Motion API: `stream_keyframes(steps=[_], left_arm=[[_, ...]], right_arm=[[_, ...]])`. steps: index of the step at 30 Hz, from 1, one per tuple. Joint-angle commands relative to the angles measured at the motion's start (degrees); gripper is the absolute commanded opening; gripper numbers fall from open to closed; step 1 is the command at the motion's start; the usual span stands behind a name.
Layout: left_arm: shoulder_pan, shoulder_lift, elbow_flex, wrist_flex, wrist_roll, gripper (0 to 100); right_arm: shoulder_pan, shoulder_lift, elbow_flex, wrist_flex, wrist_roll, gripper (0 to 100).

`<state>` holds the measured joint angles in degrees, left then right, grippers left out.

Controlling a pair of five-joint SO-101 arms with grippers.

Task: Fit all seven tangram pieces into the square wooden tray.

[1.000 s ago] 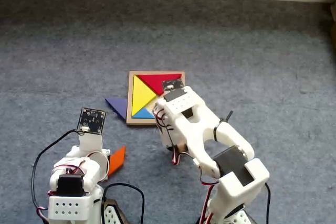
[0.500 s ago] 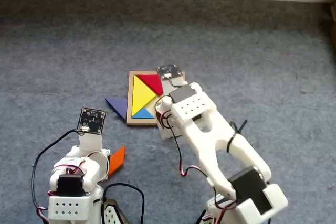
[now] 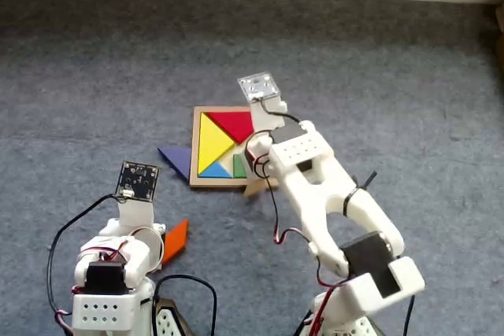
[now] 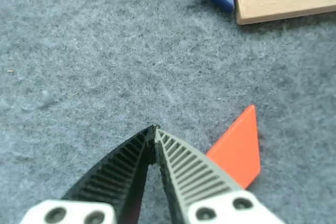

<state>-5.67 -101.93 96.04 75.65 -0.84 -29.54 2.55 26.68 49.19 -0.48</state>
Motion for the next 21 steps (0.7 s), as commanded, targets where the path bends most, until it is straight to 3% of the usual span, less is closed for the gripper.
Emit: stream_keyframes(steps=[1,7,13,21], left_arm=[[-0.6,-2.3,1.1,0.4,-0.3,1],[-0.6,-2.3,1.1,0.4,-0.3,1],[-0.6,-2.3,1.1,0.4,-0.3,1],[-0.6,-2.3,1.1,0.4,-0.3,1]], right_arm=[[2.4,2.4,-3.2,-4.8,1.2,1.9],[3.9,5.5,-9.6,-4.3,1.8,2.4],[2.1,2.2,-13.8,6.2,1.8,7.5],[1.8,-1.7,-13.9,12.4,1.7,9.8]])
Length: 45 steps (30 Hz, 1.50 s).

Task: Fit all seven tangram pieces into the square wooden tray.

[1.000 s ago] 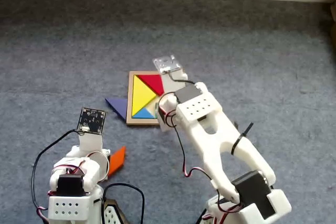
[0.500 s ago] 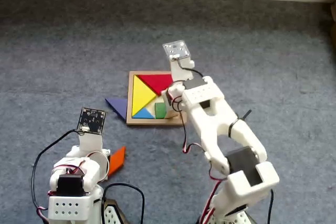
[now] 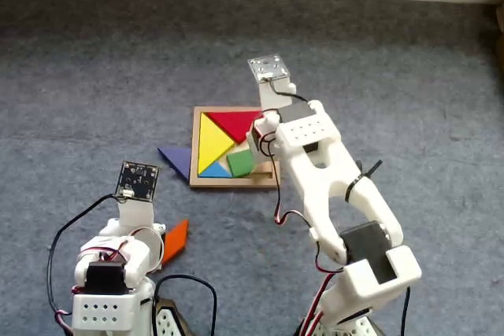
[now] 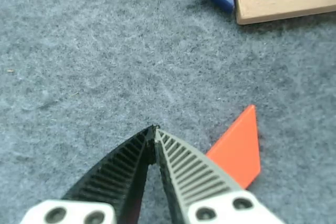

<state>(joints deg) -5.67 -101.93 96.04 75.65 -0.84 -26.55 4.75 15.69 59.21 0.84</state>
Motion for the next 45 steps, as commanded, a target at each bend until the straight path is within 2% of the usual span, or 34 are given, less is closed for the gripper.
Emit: stream_keyframes(steps=[1,5,7,10,12,21,41,45], left_arm=[[-0.6,-2.3,1.1,0.4,-0.3,1],[-0.6,-2.3,1.1,0.4,-0.3,1],[-0.6,-2.3,1.1,0.4,-0.3,1],[-0.6,-2.3,1.1,0.4,-0.3,1],[-0.6,-2.3,1.1,0.4,-0.3,1],[-0.6,-2.3,1.1,0.4,-0.3,1],[-0.6,-2.3,1.1,0.4,-0.3,1],[-0.6,-2.3,1.1,0.4,-0.3,1]], right_arm=[[-1.3,-4.0,-2.9,3.6,0.3,10.1],[-3.6,-3.9,-3.2,6.2,-5.3,11.1],[-5.4,-3.8,-3.2,6.3,-7.4,15.6],[-8.2,-3.7,-2.9,5.9,-8.1,22.7],[-9.2,-3.3,-3.1,5.8,-8.1,23.9],[-9.2,9.0,-7.5,5.1,-8.1,23.8],[-9.5,9.5,-9.3,4.8,-7.6,23.8],[-9.4,9.7,-9.2,4.7,-7.6,16.5]])
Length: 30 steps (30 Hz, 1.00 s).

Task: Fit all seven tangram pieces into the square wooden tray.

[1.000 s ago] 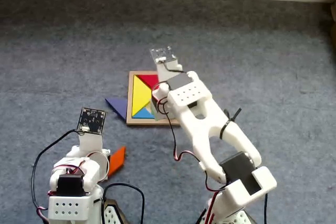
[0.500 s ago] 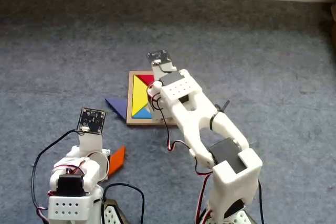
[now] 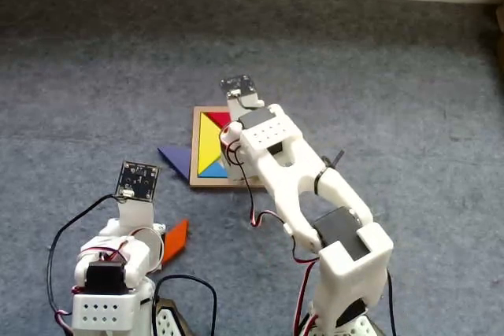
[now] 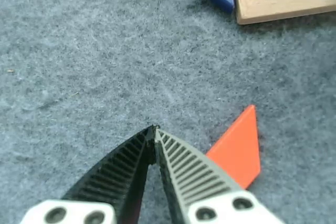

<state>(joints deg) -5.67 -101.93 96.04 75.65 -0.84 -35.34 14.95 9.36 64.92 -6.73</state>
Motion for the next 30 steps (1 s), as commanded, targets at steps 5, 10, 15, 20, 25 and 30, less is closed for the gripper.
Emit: stream_keyframes(steps=[5,10,15,20,25,30], left_arm=[[-0.6,-2.3,1.1,0.4,-0.3,1],[-0.6,-2.3,1.1,0.4,-0.3,1],[-0.6,-2.3,1.1,0.4,-0.3,1],[-0.6,-2.3,1.1,0.4,-0.3,1],[-0.6,-2.3,1.1,0.4,-0.3,1],[-0.6,-2.3,1.1,0.4,-0.3,1]], right_arm=[[-0.4,-0.8,-2.9,-0.7,0.0,10.6],[-0.4,-1.0,-2.9,-0.7,0.0,10.2],[0.9,-0.9,-3.6,-1.5,0.0,10.2],[2.4,-0.5,-5.7,-1.9,-0.4,10.6],[2.4,-0.5,-5.3,-4.9,-0.4,10.6],[2.6,-0.5,-5.2,-8.4,-0.4,10.6]])
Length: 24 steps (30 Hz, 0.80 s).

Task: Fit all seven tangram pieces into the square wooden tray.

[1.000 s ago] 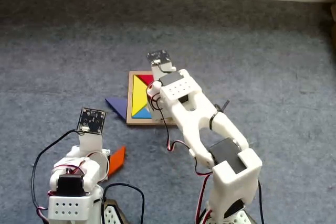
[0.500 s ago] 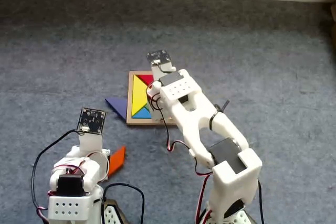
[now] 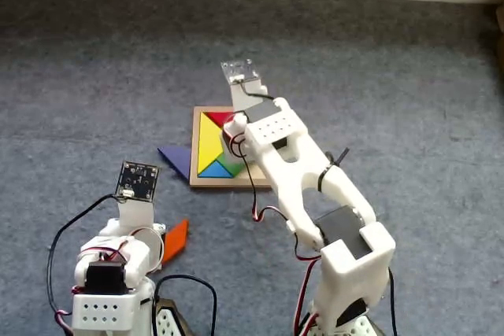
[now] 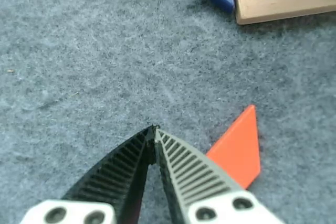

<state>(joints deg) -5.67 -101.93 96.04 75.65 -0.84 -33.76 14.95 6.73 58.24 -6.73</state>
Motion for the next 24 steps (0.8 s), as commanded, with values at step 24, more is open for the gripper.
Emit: stream_keyframes(steps=[24], left_arm=[[-0.6,-2.3,1.1,0.4,-0.3,1]], right_arm=[[4.9,-0.7,-7.0,5.7,21.3,10.7]])
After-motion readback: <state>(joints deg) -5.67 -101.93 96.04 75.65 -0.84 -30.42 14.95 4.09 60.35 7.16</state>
